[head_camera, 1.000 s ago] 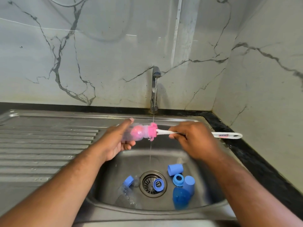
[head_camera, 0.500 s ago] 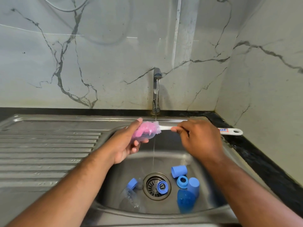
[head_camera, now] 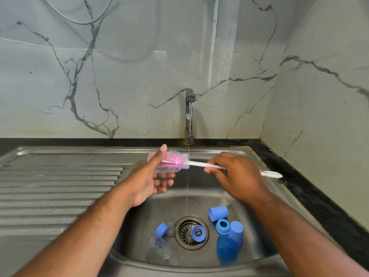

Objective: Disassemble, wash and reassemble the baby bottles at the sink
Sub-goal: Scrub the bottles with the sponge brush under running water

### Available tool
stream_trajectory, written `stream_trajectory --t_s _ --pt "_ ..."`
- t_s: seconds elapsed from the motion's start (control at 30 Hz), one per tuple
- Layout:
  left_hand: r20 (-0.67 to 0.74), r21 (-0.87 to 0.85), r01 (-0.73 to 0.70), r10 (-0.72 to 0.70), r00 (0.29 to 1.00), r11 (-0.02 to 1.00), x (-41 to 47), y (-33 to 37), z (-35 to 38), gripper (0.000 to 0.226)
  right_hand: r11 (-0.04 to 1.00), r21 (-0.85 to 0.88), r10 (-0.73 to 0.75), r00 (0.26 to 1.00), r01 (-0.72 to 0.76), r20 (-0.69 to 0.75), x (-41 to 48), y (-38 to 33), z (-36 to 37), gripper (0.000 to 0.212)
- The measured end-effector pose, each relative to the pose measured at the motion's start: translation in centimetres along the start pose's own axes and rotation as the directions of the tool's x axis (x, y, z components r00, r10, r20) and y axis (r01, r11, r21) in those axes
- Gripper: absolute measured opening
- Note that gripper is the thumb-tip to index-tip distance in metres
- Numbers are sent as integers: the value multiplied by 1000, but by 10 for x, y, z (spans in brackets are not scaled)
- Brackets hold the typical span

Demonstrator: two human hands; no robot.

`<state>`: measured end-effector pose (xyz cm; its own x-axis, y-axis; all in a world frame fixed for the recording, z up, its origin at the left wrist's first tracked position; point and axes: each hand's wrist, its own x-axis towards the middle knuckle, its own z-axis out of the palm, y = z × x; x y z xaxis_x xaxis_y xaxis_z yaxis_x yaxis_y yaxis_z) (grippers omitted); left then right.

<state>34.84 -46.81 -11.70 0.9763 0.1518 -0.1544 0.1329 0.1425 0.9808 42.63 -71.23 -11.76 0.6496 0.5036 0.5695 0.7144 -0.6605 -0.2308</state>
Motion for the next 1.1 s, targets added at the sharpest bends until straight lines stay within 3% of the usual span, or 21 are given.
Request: stream_trajectory --t_s 0.07,0.2,0.27,0.33,0.5,0.6,0.7,0.77,0.8,0.87,0.97,1.1 --pt "27 37 -6 5 1000 999 -1 -1 3 58 999 -48 2 999 -4 -34 0 1 2 23" --pt "92 142 -270 258 962 953 4 0 2 45 978 -158 138 990 -136 4 1 4 1 40" --pt "148 296 -384 355 923 875 6 1 -2 49 969 -132 220 973 -210 66 0 4 -2 36" --pt "182 362 -407 364 913 839 6 -1 -4 56 964 -107 257 960 -245 109 -1 3 -3 34" --pt "33 131 -315 314 949 940 2 5 0 53 979 -110 181 978 -170 98 0 4 1 32" --pt "-80 3 -181 181 980 983 6 2 -2 58 998 -52 35 999 -35 8 -1 4 3 20" --pt "-38 2 46 -45 998 999 4 -4 -4 64 990 -52 -134 985 129 -111 0 0 3 14" --pt "18 18 114 -114 993 993 0 -4 0 65 987 -86 -147 978 135 -151 0 -1 5 17" --pt "15 27 87 -88 996 996 0 -3 2 63 991 -89 -114 983 102 -141 -1 -1 6 19" --pt "-20 96 -106 109 994 990 1 -1 5 55 995 -99 8 999 -13 -49 -2 1 7 27" --pt "23 318 -373 386 922 872 5 2 1 46 975 -136 186 978 -173 91 -2 1 5 36" --pt "55 147 -448 445 894 882 3 3 -1 27 973 -90 224 966 -214 131 -1 2 6 36"
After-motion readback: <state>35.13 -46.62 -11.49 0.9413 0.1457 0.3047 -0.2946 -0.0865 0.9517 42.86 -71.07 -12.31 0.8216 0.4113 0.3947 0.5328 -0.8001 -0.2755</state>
